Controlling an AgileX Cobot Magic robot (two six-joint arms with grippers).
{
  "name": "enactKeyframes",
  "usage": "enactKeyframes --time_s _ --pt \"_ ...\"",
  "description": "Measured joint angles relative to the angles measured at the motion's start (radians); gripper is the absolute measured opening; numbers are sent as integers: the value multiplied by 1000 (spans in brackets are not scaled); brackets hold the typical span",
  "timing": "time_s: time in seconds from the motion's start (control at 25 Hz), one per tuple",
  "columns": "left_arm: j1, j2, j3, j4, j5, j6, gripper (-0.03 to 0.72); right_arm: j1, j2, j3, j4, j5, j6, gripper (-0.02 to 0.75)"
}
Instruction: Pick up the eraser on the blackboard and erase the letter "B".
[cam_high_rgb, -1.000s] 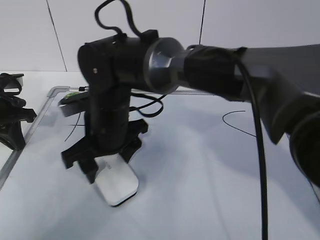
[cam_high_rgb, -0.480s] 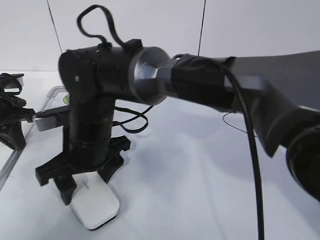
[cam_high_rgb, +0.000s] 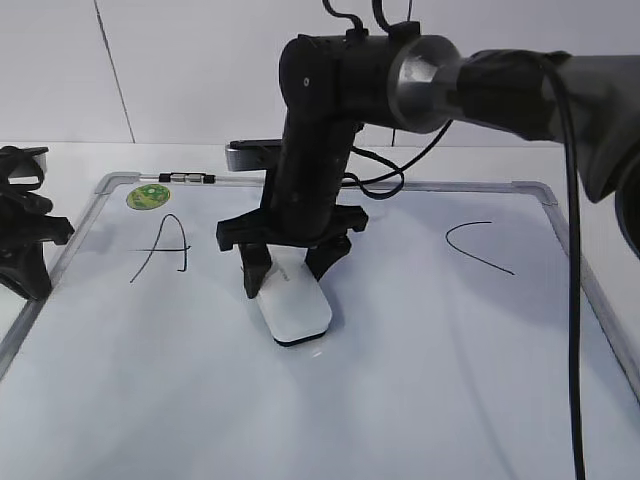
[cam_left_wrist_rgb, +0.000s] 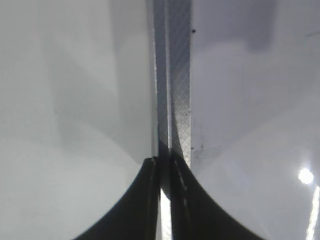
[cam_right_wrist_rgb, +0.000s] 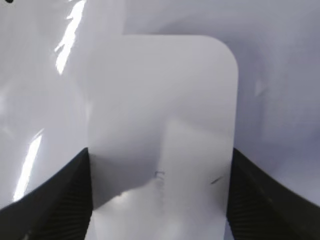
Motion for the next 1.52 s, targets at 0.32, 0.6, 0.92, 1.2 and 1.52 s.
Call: enactKeyframes --time_s 0.32,0.6,0.92,1.2,1.52 --pt "0 0 0 0 0 0 18 -1 -15 7 14 -14 2 557" --pt "0 0 -2 2 5 0 18 -6 -92 30 -14 13 15 557" --pt "0 0 -2 3 5 0 18 -7 -201 30 -64 17 53 557" --pt "0 0 -2 3 6 0 18 -24 -237 48 -100 20 59 557" --pt "0 0 -2 3 6 0 18 -140 -367 234 -109 20 59 557"
